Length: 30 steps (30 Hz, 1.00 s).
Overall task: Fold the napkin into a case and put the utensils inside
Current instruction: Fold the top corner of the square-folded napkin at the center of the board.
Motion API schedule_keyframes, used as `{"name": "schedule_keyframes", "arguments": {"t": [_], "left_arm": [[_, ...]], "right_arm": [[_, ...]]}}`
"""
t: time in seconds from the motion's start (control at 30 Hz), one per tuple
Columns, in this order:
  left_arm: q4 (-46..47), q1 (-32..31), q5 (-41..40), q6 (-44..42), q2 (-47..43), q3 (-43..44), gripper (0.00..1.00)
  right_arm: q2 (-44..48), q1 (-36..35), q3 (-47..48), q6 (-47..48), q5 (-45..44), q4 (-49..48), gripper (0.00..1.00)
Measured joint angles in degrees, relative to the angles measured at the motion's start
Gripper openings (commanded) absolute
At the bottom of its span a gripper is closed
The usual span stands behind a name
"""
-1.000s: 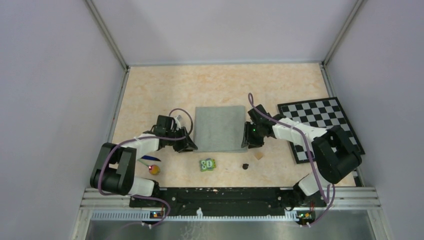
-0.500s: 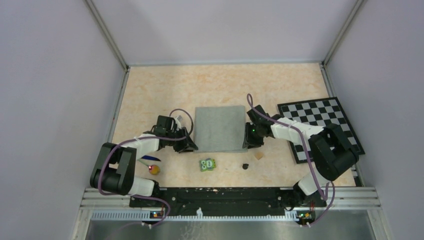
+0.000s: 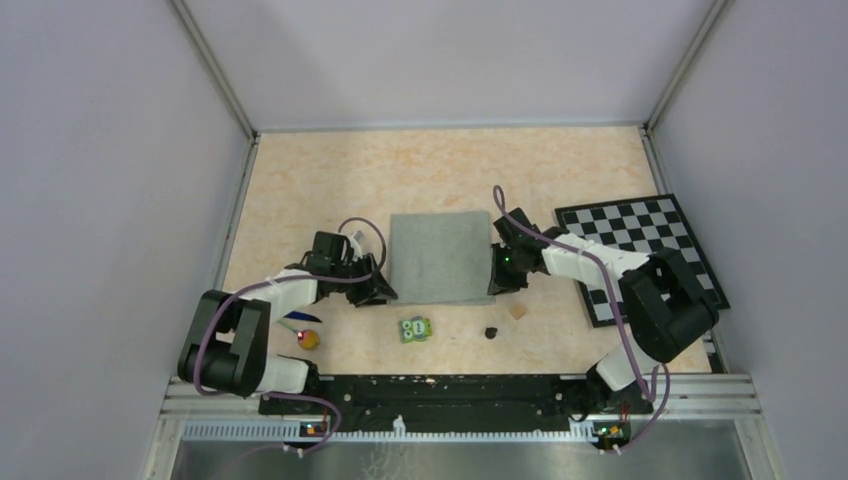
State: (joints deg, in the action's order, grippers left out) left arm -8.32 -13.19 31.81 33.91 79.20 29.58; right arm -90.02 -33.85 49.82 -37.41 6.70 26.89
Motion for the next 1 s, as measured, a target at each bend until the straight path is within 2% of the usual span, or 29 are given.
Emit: {"name": "schedule_keyframes", "arguments": {"t": [0.13,0.4,0.47,0.53,0.57,0.77,1.0], "left_arm": [[-0.07,0.0,-0.11,0.04,-0.35,-0.2,0.49],[0.0,-0.11,-0.09,0.04,-0.72,-0.48,0.48],[0.0,-0.22,-0.15,0.07,-0.72,-0.48,0.46],[0.02,-0.24,-0.35,0.2,-0.72,-0.55,0.43],[0.02,-0.24,-0.59,0.26,-0.74,-0.59,0.42],[0.02,-0.26,-1.92,0.66,-1.33,-1.2,0.35],[0.15,-0.31,-3.02,0.68,-1.4,-1.6,0.22]], "right_arm": [[0.52,0.0,0.79,0.42,-0.17,0.61,0.21],[0.72,0.0,0.96,0.83,-0.11,0.48,0.17],[0.72,0.0,0.96,0.83,-0.09,0.39,0.12],[0.72,0.0,0.96,0.87,-0.07,0.33,0.01],[0.72,0.0,0.96,0.96,0.0,0.28,0.0],[0.72,0.0,0.96,1.77,0.9,-0.37,0.0],[0.72,-0.28,1.49,3.96,5.62,-4.17,0.0]]}}
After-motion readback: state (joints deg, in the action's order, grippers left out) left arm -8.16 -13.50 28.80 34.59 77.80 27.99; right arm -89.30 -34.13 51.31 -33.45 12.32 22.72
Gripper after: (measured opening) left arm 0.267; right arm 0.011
